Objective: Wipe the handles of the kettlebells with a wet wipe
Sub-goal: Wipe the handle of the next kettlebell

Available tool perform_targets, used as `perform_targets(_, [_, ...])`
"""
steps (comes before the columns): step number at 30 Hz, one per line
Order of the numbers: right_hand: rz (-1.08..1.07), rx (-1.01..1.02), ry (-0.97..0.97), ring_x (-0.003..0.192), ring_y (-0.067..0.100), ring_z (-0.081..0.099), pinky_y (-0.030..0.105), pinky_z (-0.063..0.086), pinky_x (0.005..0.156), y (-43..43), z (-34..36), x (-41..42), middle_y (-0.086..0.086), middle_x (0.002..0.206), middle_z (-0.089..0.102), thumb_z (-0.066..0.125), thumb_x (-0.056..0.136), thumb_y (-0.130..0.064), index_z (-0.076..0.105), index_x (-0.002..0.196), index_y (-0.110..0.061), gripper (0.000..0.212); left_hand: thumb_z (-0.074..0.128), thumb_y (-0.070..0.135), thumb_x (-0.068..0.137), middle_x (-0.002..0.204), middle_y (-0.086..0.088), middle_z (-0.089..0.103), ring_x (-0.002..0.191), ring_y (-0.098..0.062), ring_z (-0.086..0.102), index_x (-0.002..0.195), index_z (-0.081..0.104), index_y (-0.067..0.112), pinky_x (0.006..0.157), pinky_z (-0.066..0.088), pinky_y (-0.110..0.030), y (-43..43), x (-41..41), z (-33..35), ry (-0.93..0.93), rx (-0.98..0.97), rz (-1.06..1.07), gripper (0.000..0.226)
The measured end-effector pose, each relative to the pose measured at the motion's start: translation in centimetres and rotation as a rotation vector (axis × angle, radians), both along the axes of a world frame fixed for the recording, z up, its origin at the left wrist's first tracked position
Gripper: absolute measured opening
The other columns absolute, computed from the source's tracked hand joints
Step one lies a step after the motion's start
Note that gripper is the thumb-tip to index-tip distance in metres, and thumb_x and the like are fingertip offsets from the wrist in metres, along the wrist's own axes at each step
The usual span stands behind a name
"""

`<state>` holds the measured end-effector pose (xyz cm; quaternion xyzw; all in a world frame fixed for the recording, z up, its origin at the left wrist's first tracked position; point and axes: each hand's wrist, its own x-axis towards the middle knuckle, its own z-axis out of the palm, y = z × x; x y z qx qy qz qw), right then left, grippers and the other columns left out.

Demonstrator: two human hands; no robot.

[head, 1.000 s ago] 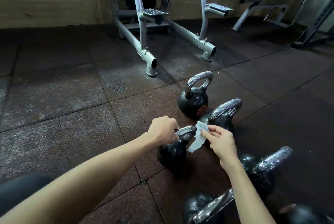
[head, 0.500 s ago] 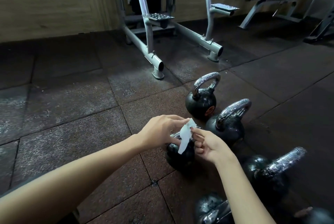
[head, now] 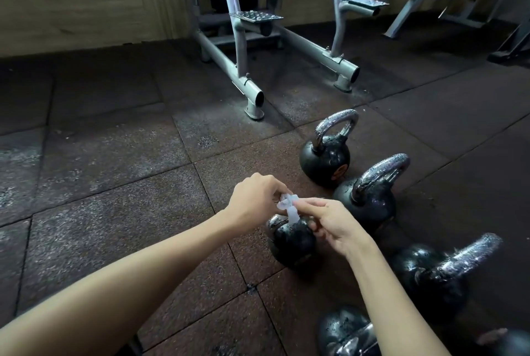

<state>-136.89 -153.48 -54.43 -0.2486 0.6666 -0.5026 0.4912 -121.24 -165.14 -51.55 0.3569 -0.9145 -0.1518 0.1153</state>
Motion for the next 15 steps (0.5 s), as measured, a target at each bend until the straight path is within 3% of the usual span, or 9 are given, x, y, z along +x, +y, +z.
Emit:
perform_targets(2, [0.004, -0.035, 0.527, 0.069, -0.001, 0.066, 0.018, 0.05, 0.067, 0.1, -0.3, -1.5, -0.014, 0.082, 0.076, 0.087, 0.08, -0.026, 0.083, 0.099, -0.027, 0.02, 0.077, 0.053, 0.082, 0.106, 0.01, 0.077, 0.098, -0.017, 0.071, 0.112, 0.073, 0.051, 0.078, 0.056, -0.033, -0.2, 0.3, -0.5, -0.024, -0.014, -0.004, 0.031])
perform_targets(4, [0.151, -0.019, 0.888, 0.097, -0.002, 0.068, 0.026, 0.053, 0.093, -0.2, -1.2, -3.3, -0.018, 0.103, 0.075, 0.092, 0.07, -0.031, 0.08, 0.107, -0.038, 0.039, 0.08, 0.045, 0.082, 0.112, 0.012, 0.074, 0.104, -0.017, 0.069, 0.114, 0.073, 0.051, 0.081, 0.055, -0.034, -0.1, 0.5, -1.1, -0.055, -0.029, -0.024, 0.033])
perform_targets(6, [0.297, 0.016, 0.96, 0.103, -0.005, 0.066, 0.031, 0.053, 0.099, -0.8, -2.0, -4.3, -0.024, 0.108, 0.073, 0.093, 0.066, -0.032, 0.078, 0.111, -0.04, 0.048, 0.082, 0.037, 0.08, 0.112, 0.012, 0.075, 0.104, -0.017, 0.07, 0.114, 0.074, 0.049, 0.081, 0.056, -0.034, 0.0, 0.6, -1.7, -0.055, -0.005, -0.003, 0.037])
perform_targets(8, [0.348, 0.036, 0.985, 0.098, -0.007, 0.067, 0.033, 0.056, 0.094, -1.4, -2.2, -4.8, -0.028, 0.103, 0.073, 0.091, 0.069, -0.037, 0.078, 0.108, -0.041, 0.042, 0.086, 0.035, 0.076, 0.101, 0.014, 0.076, 0.097, -0.014, 0.07, 0.109, 0.076, 0.046, 0.08, 0.058, -0.033, 0.0, 0.6, -2.1, -0.017, 0.046, 0.033, 0.036])
perform_targets(11, [0.353, 0.046, 1.022, 0.1, -0.008, 0.066, 0.033, 0.055, 0.094, -1.2, -2.0, -4.8, -0.032, 0.105, 0.072, 0.085, 0.075, -0.047, 0.076, 0.109, -0.045, 0.035, 0.088, 0.031, 0.073, 0.084, 0.019, 0.069, 0.084, -0.005, 0.065, 0.1, 0.076, 0.041, 0.073, 0.054, -0.029, -0.1, 0.6, -2.4, 0.03, 0.118, 0.05, 0.031])
perform_targets(15, [0.302, 0.072, 1.102, 0.103, 0.001, 0.067, 0.034, 0.055, 0.09, 1.1, -2.2, -4.3, -0.031, 0.113, 0.07, 0.075, 0.082, -0.054, 0.064, 0.117, -0.052, 0.037, 0.083, 0.042, 0.078, 0.083, 0.018, 0.07, 0.081, -0.005, 0.064, 0.099, 0.077, 0.041, 0.07, 0.05, -0.027, -0.2, 0.7, -2.8, 0.046, 0.124, 0.02, 0.022])
